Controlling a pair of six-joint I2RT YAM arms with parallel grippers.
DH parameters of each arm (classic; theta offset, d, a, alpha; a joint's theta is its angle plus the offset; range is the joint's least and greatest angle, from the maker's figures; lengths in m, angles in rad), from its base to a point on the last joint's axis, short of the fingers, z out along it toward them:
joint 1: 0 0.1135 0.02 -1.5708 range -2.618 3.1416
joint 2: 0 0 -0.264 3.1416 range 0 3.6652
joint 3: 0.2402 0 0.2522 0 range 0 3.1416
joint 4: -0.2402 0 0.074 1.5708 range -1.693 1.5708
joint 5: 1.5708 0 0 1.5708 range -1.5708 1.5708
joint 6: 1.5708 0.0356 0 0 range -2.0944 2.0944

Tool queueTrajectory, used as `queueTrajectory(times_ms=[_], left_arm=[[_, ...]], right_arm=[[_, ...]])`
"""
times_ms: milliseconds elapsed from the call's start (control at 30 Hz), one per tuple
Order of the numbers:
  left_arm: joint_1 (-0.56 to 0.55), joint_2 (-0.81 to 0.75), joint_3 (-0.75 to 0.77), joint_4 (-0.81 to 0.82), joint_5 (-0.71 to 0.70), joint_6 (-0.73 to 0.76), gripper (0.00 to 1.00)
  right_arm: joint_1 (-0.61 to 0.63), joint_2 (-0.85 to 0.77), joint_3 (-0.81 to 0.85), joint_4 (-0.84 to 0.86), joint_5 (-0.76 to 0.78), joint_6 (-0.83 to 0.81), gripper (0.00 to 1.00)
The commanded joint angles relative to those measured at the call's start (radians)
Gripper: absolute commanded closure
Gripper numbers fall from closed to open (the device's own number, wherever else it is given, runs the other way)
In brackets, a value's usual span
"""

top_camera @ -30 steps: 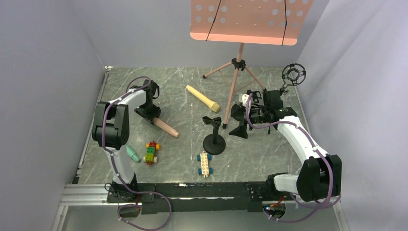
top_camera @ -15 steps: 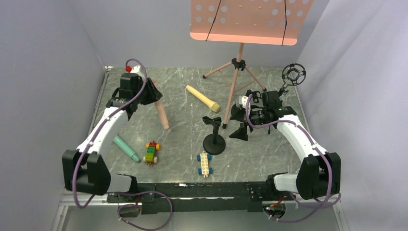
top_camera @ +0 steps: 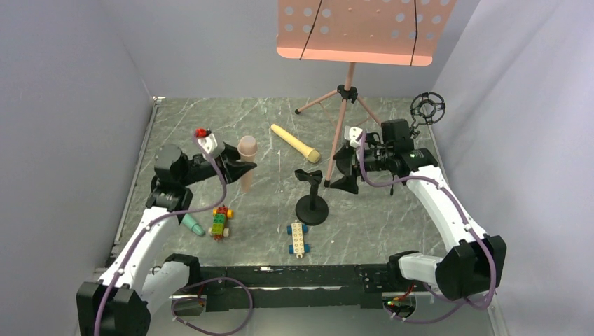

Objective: Attach the microphones to the stand

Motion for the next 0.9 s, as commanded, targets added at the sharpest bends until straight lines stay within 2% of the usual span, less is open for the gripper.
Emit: queueTrajectory(times_ms=[0, 167, 400, 667, 767, 867], left_arm=[[0.002, -0.068, -0.081, 0.229, 0.097, 0.057, 1.00], [0.002, -0.064, -0.131, 0.347, 0.080, -0.046, 1.00], [0.002, -0.088, -0.108, 0.282, 0.070, -0.015, 1.00], [0.002, -0.095, -0.117, 0.308, 0.062, -0.032, 1.00], [0.002, -0.093, -0.122, 0.318, 0.058, -0.039, 1.00], [0.002, -0.090, -0.125, 0.329, 0.061, -0.046, 1.00]], right_arm=[[0.093, -0.026, 0.076, 0.001, 0.113, 0.068, 0.00], [0.215, -0.007, 0.060, 0.100, 0.230, 0.170, 0.00], [0.251, 0.024, 0.092, 0.113, 0.253, 0.249, 0.00], [0.256, 0.028, 0.041, 0.235, 0.220, 0.419, 0.00], [0.258, 0.031, 0.050, 0.240, 0.257, 0.437, 0.01], [0.260, 0.027, 0.042, 0.241, 0.269, 0.436, 0.07]])
